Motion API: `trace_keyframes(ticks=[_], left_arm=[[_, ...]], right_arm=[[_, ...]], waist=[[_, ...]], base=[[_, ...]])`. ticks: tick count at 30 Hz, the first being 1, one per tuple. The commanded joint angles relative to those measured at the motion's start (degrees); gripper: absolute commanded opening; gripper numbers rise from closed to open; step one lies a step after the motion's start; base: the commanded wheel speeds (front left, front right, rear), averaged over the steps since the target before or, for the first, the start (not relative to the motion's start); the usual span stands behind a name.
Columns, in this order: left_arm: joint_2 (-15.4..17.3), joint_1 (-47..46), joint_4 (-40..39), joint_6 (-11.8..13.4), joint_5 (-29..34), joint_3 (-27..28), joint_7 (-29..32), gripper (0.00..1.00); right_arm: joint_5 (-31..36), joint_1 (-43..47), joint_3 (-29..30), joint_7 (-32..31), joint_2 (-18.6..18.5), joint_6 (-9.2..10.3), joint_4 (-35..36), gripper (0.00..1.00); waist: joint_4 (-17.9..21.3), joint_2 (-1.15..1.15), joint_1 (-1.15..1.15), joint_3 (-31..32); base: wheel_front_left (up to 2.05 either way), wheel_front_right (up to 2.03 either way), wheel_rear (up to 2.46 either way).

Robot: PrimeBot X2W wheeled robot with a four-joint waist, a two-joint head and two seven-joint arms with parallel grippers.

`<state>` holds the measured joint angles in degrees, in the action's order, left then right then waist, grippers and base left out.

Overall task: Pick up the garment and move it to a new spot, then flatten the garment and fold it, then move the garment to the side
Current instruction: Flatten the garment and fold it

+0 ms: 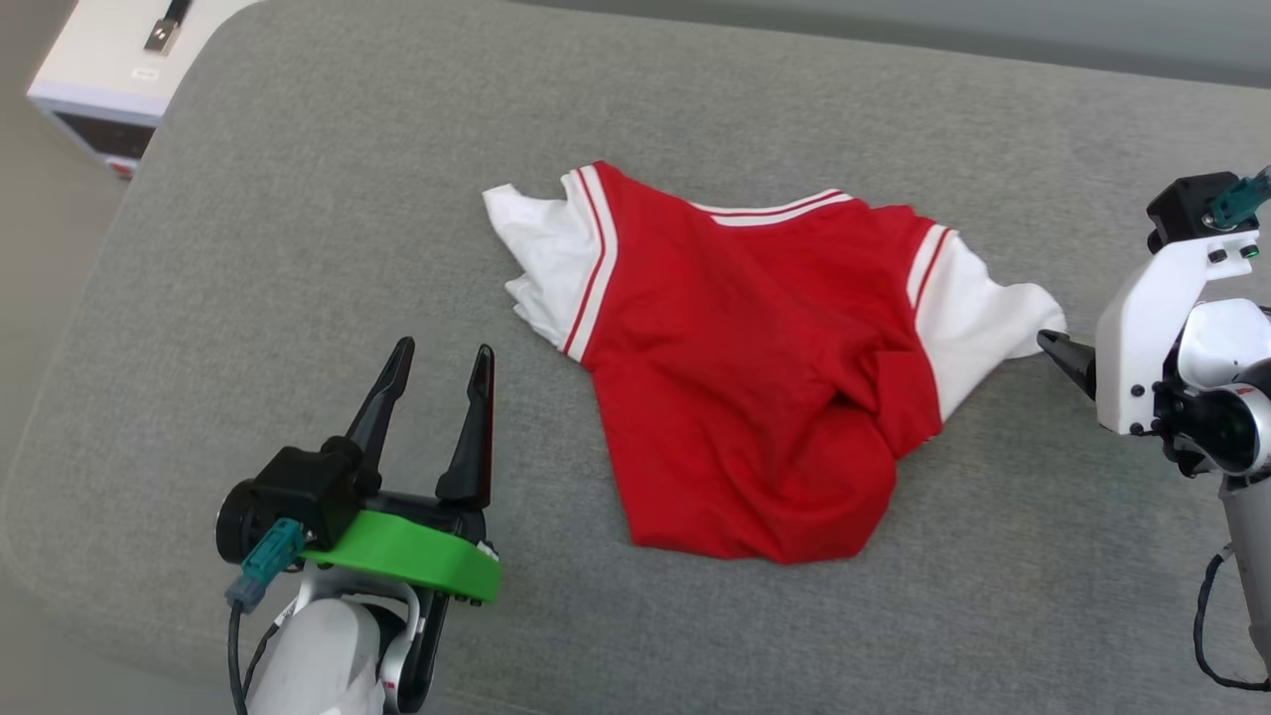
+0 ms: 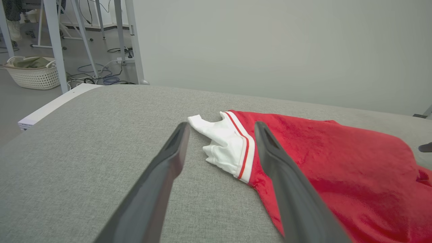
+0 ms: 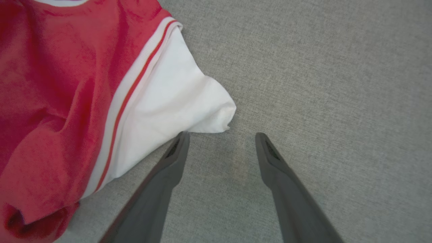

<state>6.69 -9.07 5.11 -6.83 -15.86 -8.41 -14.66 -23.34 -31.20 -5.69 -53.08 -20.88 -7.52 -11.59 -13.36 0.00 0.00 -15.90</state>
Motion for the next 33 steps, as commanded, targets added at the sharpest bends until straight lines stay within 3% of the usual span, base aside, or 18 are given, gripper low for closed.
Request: trace_keyframes(ticks=[1, 10, 11, 12, 13, 21, 33], left_arm=[[-0.5, -0.8, 0.2, -0.4, 0.6, 0.3, -0.3, 1.0], [-1.0, -0.9, 0.5, -0.6, 1.0, 0.9, -0.3, 1.0], [-0.9, -0.8, 0.6, -0.6, 1.0, 1.0, -0.3, 1.0], [-0.9, -0.7, 0.7, -0.6, 1.1, 1.2, -0.3, 1.0], [-0.9, -0.7, 0.8, -0.6, 1.2, 1.3, -0.3, 1.0], [-0.5, -0.1, 1.5, -0.6, 1.5, 1.6, -0.3, 1.0], [-0.3, -0.9, 1.2, -0.7, 0.9, 1.3, -0.3, 1.0]], right_arm=[[0.7, -1.0, -0.1, 0.6, 0.4, 0.03, -1.3, 1.0], [2.3, -1.2, -1.6, 3.2, 1.9, 0.03, -9.2, 1.0], [2.2, -0.8, -1.8, 3.7, 2.0, 0.03, -9.6, 0.93], [2.0, -0.4, -2.4, 4.3, 1.9, 0.03, -10.0, 0.16], [1.9, -0.1, -2.9, 5.0, 1.6, 0.03, -10.1, 0.0], [-0.4, 1.7, -5.9, 10.2, -3.6, 0.03, -9.3, 0.0], [-1.6, 1.8, -6.7, 11.4, -19.4, 0.03, -7.2, 0.0]], waist=[[-2.5, 0.0, 0.0, -2.2], [-4.0, 0.0, 0.0, -2.8], [-3.9, 0.0, 0.0, -2.7], [-3.7, 0.0, 0.0, -2.4], [-3.5, 0.0, 0.0, -2.2], [-0.3, 0.0, 0.0, 0.6], [1.6, 0.0, 0.0, -0.6]], base=[[0.0, 0.0, 0.0], [0.0, 0.0, 0.0], [0.0, 0.0, 0.0], [0.0, 0.0, 0.0], [0.0, 0.0, 0.0], [0.0, 0.0, 0.0], [0.0, 0.0, 0.0]])
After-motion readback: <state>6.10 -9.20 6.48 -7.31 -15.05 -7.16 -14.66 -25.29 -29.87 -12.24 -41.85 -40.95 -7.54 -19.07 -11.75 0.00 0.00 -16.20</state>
